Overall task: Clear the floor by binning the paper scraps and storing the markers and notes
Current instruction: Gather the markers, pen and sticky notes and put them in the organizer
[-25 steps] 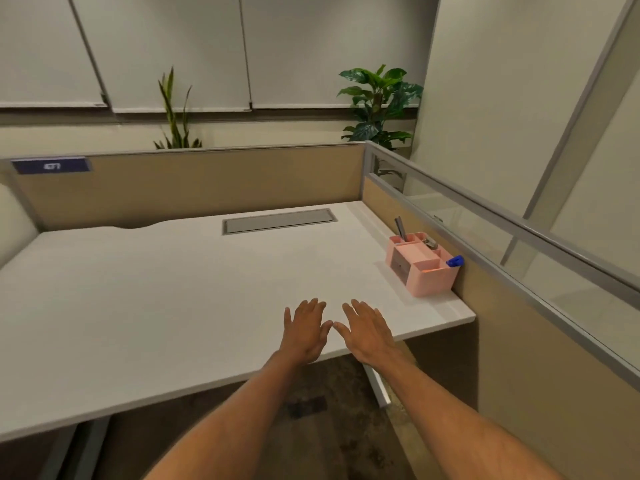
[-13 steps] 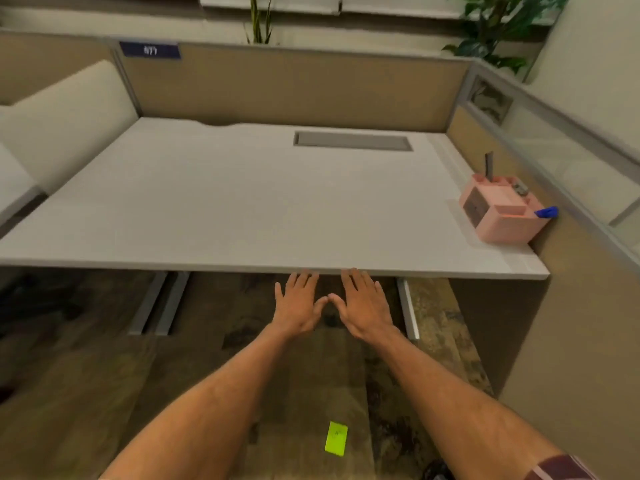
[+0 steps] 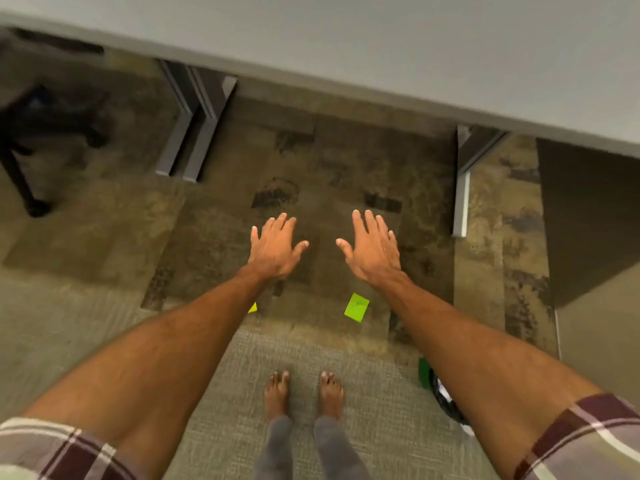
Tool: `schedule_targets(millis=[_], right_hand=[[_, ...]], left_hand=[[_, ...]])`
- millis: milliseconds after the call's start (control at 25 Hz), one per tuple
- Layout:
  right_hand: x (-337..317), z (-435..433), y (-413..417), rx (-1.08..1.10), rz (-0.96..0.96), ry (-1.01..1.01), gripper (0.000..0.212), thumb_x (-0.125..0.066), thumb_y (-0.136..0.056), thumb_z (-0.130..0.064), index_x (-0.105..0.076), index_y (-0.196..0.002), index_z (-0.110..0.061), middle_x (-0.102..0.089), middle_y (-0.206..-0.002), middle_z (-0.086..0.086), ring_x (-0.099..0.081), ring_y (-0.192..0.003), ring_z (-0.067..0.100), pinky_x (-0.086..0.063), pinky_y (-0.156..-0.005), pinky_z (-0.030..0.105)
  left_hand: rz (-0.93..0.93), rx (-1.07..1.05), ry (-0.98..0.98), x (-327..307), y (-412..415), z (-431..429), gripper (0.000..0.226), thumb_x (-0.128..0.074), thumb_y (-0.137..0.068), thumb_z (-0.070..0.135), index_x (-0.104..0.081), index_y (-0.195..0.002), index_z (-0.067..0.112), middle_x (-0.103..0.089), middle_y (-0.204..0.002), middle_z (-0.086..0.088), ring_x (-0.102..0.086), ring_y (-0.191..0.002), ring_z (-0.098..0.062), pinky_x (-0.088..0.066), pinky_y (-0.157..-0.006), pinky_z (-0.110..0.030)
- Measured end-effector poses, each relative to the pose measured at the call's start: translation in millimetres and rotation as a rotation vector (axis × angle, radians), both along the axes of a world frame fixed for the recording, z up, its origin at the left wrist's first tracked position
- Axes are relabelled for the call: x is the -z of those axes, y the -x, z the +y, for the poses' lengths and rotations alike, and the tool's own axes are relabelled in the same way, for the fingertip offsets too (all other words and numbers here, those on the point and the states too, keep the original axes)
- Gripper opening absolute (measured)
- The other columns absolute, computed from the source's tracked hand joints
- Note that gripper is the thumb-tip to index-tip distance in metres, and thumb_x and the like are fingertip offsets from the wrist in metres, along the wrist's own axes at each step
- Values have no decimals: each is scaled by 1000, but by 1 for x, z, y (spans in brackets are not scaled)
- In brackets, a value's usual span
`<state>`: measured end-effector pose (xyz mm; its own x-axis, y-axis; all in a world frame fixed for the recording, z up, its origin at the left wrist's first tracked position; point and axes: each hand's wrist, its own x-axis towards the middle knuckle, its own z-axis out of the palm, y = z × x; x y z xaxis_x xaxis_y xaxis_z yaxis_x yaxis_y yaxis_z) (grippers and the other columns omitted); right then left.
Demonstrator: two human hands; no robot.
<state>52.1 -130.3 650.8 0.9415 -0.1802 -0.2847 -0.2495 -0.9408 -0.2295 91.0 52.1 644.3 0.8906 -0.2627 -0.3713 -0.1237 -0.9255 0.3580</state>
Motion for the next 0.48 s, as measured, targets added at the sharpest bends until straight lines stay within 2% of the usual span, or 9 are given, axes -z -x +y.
schedule_targets(millis=[320,480], right_hand=[[214,16,37,114,184,-28,72,-47,-93,-45,-16,-150,-15,-17,-158,13,-15,-146,33,-23,-118,50],[336,0,63,183,218,-12,67,-57,-89,-38,-29,-143,-10,-36,-144,20,-31,-135,37,-35,-109,48]], left_hand=[[43,-2,-68,207,9,58,63,-50,-92,45,-33,-144,13,-17,-160,-8,-13,-147,-30,-12,-118,-57],[85,-34,-142,338,15,81,63,-52,-91,46,-37,-141,11,-23,-157,-12,-16,-146,-32,-14,-116,-59]])
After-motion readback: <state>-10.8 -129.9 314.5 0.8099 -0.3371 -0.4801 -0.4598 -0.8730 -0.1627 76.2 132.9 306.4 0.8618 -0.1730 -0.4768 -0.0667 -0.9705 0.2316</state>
